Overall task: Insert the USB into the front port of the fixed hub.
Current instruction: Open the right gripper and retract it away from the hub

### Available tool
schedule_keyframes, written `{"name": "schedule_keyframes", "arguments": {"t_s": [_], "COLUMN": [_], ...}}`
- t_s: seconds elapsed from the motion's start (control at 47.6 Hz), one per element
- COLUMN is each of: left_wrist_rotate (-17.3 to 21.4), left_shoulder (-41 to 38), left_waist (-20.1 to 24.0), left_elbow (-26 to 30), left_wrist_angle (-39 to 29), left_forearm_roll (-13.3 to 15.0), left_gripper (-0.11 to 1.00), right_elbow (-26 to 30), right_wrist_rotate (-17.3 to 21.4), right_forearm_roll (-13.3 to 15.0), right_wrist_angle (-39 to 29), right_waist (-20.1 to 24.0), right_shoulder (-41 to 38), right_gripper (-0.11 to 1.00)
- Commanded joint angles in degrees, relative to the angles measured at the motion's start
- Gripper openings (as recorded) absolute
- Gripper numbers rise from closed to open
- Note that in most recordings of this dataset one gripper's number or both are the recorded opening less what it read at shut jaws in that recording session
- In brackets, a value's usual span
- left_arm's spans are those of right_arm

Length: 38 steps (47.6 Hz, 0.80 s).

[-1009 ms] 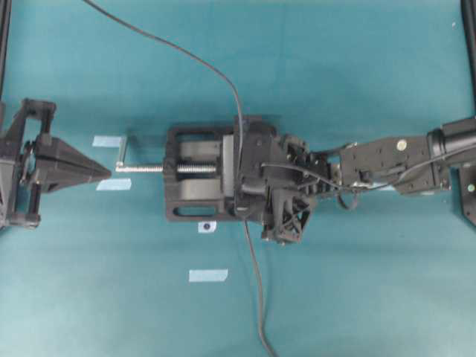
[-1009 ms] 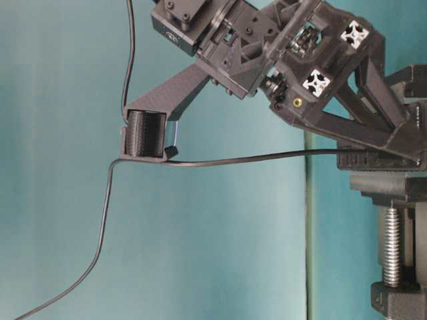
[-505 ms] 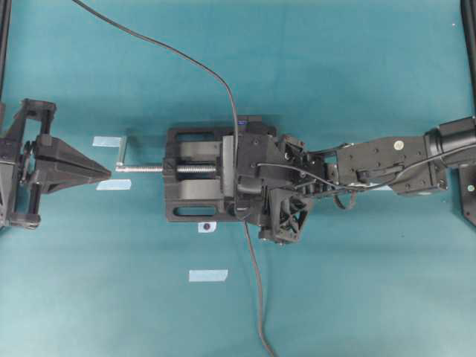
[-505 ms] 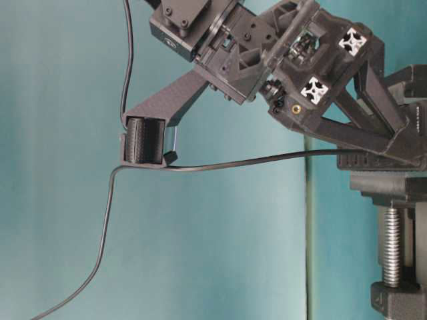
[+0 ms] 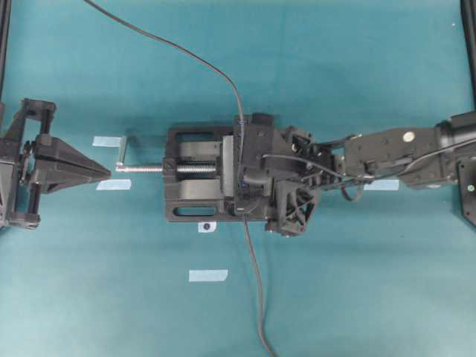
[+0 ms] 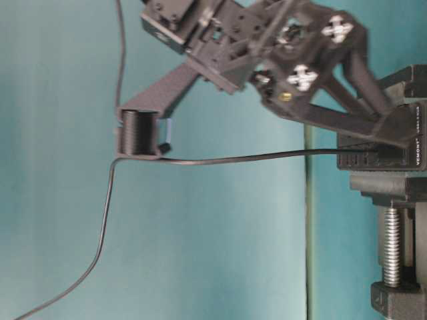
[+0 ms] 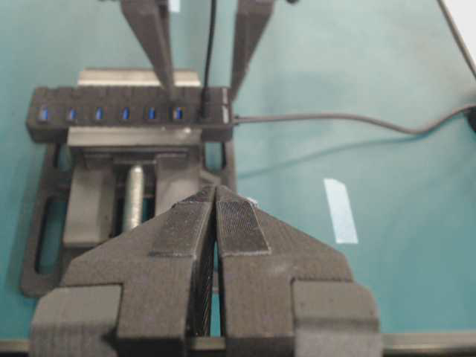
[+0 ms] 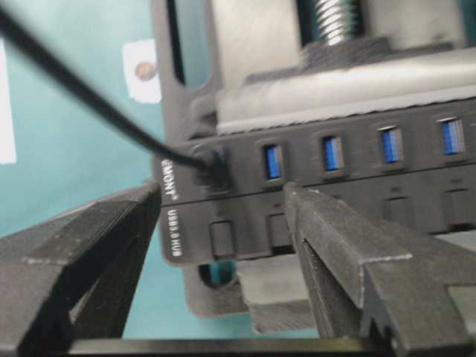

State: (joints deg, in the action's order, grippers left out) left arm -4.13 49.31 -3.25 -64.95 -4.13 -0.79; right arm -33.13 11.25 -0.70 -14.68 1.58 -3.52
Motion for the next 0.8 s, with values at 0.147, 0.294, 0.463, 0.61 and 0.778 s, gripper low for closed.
{"name": "schedule_keyframes", "arguments": {"t_s": [0.147,0.294,0.463,0.61,0.778], "left_wrist_rotate": [0.2,0.2,0.1,0.1,0.0], "left_shoulder": [-0.2,1.1,3.2,3.5,3.5], "left_waist": [0.0,0.0,0.0,-0.5,-0.8], "left_elbow": [0.4,-0.1,-0.7,-1.4,-1.7], "left_wrist_angle": [0.5,0.5,0.4,0.3,0.4], "left_forearm_roll": [-0.1,-0.1,-0.2,-0.1,-0.1], "left_gripper": [0.0,0.0,0.0,0.0,0.0], "right_elbow": [-1.0,-1.9,-3.1,-4.0,-5.4], "right_wrist_rotate": [0.4,0.4,0.4,0.5,0.5], "right_forearm_roll": [0.1,0.1,0.1,0.1,0.1], "right_wrist_angle": [0.6,0.7,1.0,1.1,2.1], "right_waist": [-0.1,-0.2,-0.2,-0.3,-0.6], "right_shoulder": [4.5,6.0,8.1,10.3,12.5], "right_gripper": [0.77,0.77,0.77,0.77,0.77]}}
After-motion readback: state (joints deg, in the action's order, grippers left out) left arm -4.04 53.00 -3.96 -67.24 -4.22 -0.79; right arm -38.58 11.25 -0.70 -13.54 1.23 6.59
